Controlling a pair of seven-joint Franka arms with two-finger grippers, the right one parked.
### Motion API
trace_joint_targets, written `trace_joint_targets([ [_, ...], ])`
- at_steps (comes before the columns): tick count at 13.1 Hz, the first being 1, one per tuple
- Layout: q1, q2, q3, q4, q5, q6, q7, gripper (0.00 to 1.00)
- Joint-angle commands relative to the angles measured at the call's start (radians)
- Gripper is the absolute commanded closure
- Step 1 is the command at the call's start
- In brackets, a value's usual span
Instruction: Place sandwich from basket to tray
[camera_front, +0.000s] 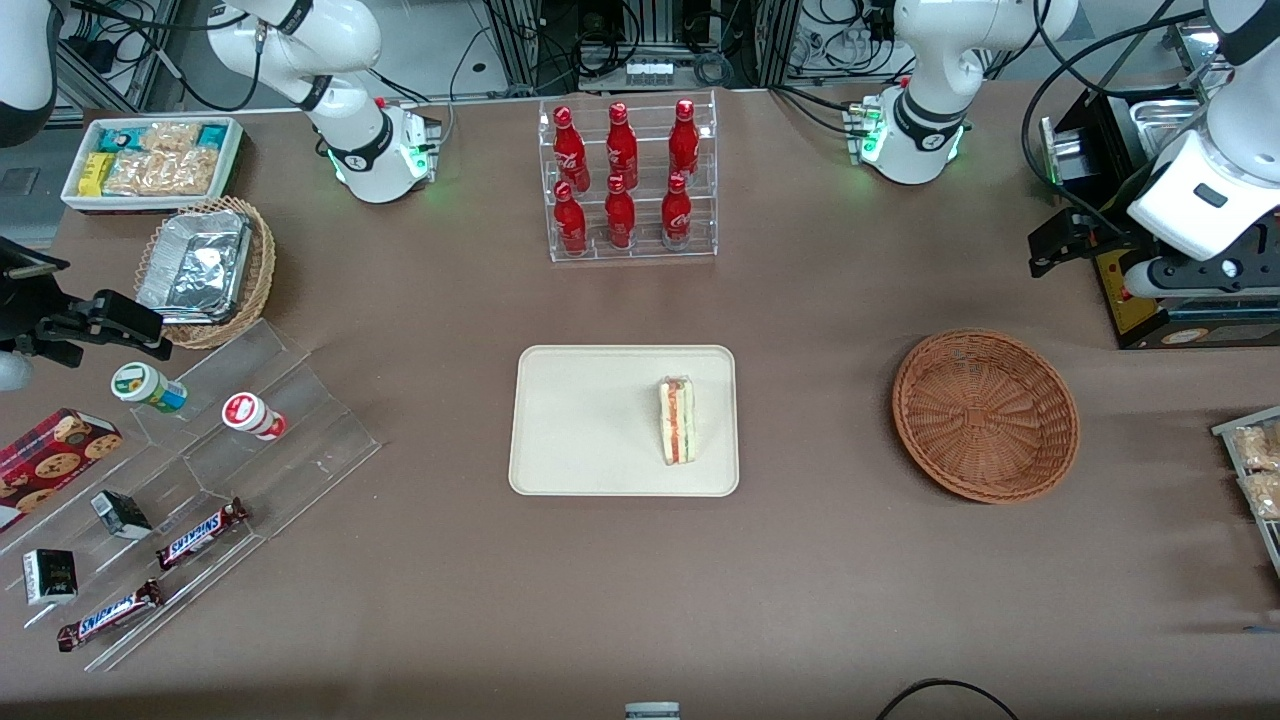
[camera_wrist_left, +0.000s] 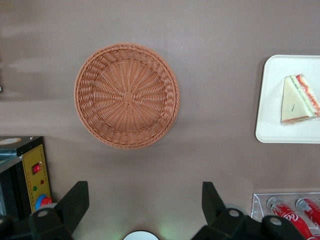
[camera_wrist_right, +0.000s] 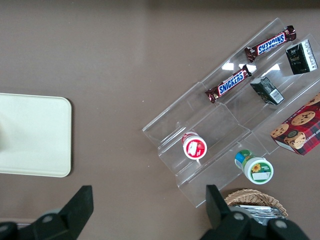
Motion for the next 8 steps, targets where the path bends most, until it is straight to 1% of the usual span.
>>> trace_joint_targets([
  [1,0.014,-0.007,-0.012,0.013,-0.007,0.022,0.016,0.0],
  [8,0.021,-0.007,-0.013,0.001,-0.001,0.048,0.014,0.0],
])
